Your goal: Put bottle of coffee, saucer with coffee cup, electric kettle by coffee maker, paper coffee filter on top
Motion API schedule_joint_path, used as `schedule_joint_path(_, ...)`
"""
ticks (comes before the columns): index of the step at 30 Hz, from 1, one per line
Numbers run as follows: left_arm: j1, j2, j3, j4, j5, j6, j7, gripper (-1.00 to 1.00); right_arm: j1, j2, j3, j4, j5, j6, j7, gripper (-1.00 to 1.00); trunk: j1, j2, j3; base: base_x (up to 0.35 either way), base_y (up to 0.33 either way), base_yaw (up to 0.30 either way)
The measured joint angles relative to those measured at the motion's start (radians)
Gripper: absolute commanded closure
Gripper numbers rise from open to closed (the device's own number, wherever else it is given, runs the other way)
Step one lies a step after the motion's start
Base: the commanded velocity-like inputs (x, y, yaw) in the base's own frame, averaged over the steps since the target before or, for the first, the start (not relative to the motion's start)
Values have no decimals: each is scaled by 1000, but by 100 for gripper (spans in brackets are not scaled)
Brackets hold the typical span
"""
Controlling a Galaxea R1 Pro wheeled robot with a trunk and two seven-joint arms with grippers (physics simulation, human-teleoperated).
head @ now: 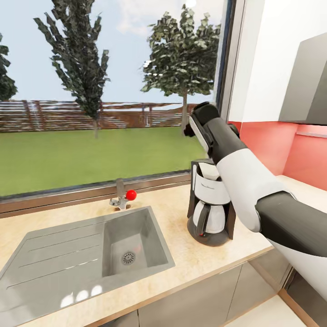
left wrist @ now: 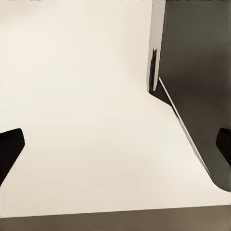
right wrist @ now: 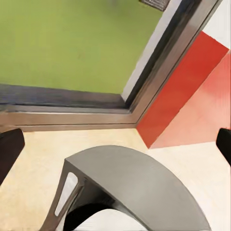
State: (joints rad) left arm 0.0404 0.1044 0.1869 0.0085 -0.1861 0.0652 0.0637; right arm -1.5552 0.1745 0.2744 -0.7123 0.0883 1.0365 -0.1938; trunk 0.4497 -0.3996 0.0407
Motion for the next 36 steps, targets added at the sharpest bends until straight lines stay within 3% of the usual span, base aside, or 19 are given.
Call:
schedule_joint_path(3, 0, 0, 0, 0, -1, 0, 0, -100, 0, 0, 1, -9, -154, 2, 12, -100, 0, 0, 0, 0, 0, 0)
schedule_joint_path(7, 0, 0, -1, 0, -2, -2, 0, -100, 0, 0, 2, -10, -267, 3, 15, -100, 0, 0, 0, 0, 0, 0)
schedule_joint_path(11, 0, 0, -1, 0, -3, -2, 0, -100, 0, 0, 3, -12, -298, 2, 14, -100, 0, 0, 0, -55, 0, 0)
schedule_joint_path(23, 0, -1, 2, -2, -1, -3, 2, -100, 3, 0, 3, -7, -308, 2, 27, -100, 1, 0, 0, -217, 0, 0)
schedule_joint_path(28, -1, 2, 9, -4, 3, -2, 2, -100, 26, 0, 4, -2, -358, 2, 207, -100, 1, 0, 0, -334, 0, 0)
schedule_joint_path(36, -1, 5, 9, -11, 3, -3, 2, -100, 194, 0, 7, -4, -373, 1, 564, -100, 0, 0, 0, -270, 0, 0)
